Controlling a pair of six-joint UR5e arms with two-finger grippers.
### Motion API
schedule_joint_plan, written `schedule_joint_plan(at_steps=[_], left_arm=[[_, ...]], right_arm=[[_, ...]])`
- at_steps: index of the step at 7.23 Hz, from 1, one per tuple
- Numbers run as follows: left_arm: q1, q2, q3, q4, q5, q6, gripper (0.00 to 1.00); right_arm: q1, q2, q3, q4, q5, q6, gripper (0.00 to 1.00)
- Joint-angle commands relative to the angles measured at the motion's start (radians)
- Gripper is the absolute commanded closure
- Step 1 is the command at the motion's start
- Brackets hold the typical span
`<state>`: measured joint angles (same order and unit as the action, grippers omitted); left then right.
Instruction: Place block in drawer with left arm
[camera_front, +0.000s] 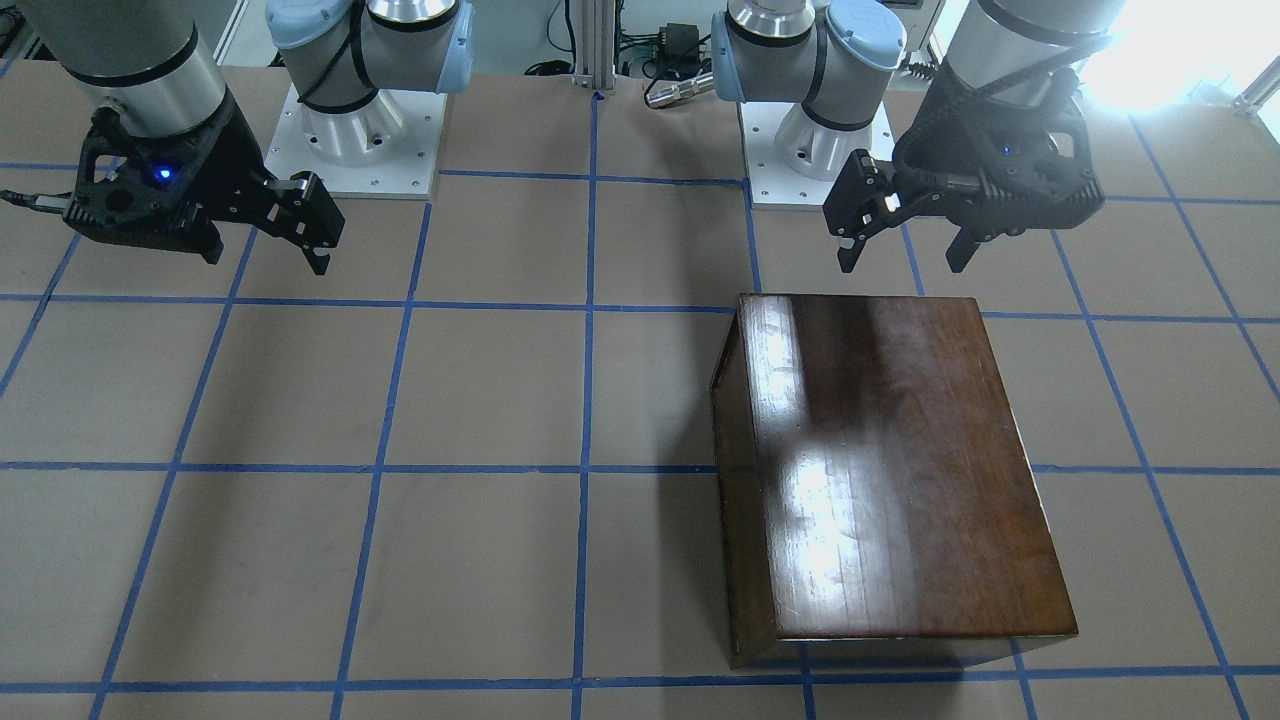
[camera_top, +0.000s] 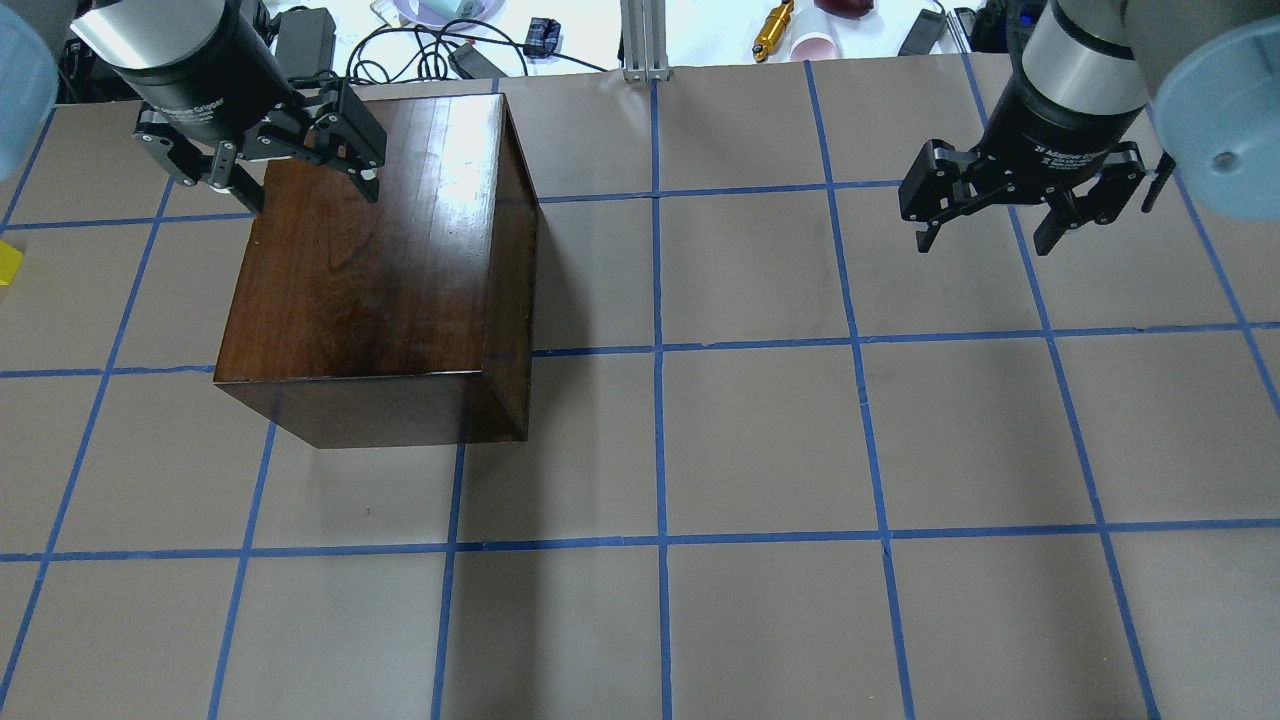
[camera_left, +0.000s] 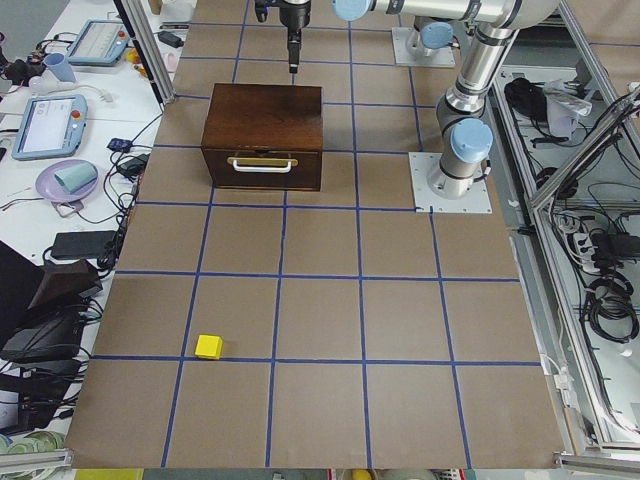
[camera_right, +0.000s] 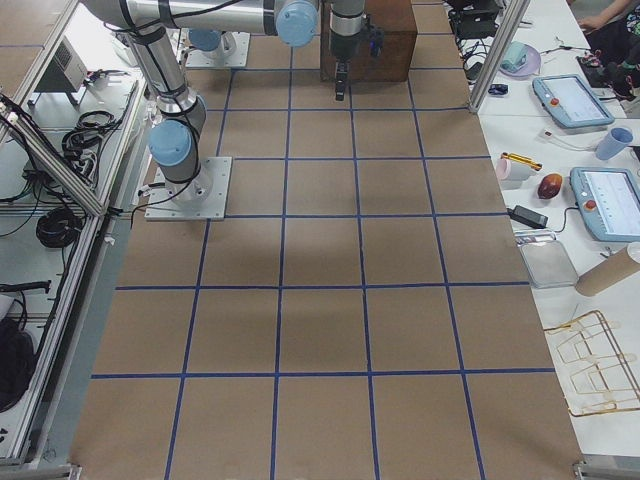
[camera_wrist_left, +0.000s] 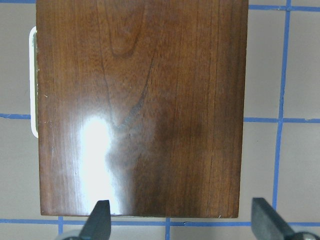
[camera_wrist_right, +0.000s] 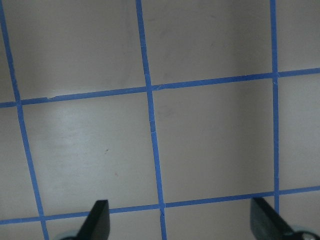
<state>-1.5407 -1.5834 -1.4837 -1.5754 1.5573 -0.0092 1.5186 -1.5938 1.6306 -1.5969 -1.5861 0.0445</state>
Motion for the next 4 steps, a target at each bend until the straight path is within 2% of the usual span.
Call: schedule_joint_plan(at_steps=[1,4], left_arm=[[-0.001,0.0,0.0,0.0,0.001,0.0,0.0],[0.001,-0.001,0.002,0.0,-0.01,0.0,0.0]], right_arm=[[0.0,0.0,0.0,0.0,0.0,0.0,0.0],[0.0,0.0,0.0,0.0,0.0,0.0,0.0]])
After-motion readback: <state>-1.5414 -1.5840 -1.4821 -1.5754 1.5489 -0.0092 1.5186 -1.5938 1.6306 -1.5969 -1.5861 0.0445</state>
